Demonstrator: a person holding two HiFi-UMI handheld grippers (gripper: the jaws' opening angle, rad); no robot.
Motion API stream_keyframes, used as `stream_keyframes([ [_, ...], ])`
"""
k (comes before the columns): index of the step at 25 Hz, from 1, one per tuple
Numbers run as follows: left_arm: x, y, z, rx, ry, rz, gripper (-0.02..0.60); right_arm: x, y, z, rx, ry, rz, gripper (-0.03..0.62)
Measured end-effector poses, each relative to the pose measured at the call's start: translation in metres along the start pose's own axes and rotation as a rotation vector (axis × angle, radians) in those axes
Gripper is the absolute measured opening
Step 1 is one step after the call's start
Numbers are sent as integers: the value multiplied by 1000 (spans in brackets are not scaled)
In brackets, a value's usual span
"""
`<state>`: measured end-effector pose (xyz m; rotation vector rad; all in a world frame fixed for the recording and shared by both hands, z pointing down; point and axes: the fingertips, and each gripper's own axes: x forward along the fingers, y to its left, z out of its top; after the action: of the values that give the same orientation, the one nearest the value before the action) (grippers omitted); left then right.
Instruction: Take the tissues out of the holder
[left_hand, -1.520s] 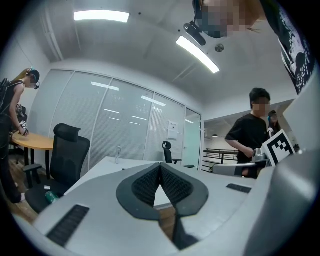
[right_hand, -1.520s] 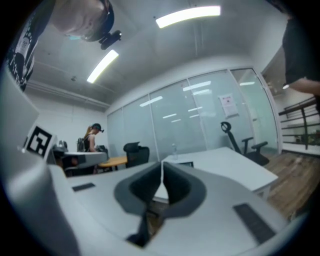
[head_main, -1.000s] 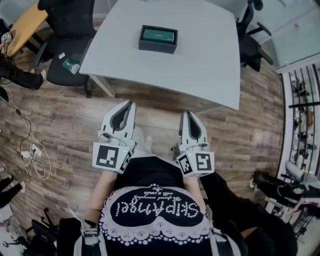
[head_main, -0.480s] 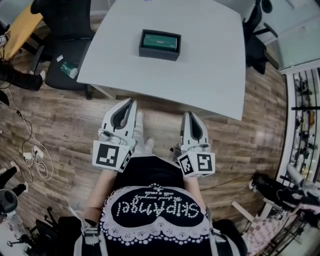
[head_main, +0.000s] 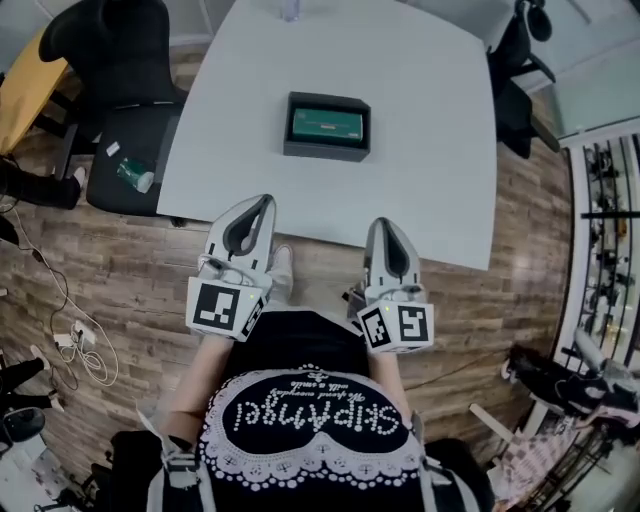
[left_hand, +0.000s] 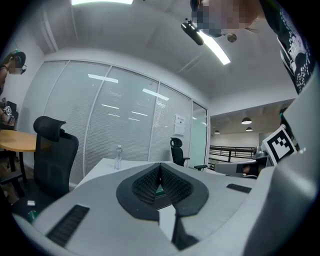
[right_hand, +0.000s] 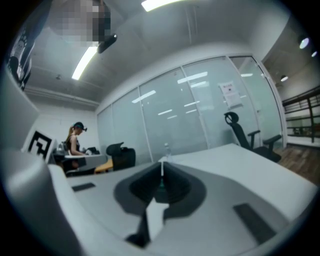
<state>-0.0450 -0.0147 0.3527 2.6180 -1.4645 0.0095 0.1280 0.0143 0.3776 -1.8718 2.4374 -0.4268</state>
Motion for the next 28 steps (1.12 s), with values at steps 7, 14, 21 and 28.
stream_keyframes([
  [7, 23, 25, -2, -12, 11, -19, 23, 28, 3, -1, 16, 0, -26, 34],
  [14, 44, 34, 0, -36, 25, 9, 23, 54, -5, 3, 28, 21, 8, 34],
  [21, 80, 35, 9, -47, 6, 64, 23, 85, -29, 19, 14, 39, 98, 34],
  [28, 102, 31, 12, -40, -8, 124, 23, 106, -59, 25, -3, 63, 155, 35],
])
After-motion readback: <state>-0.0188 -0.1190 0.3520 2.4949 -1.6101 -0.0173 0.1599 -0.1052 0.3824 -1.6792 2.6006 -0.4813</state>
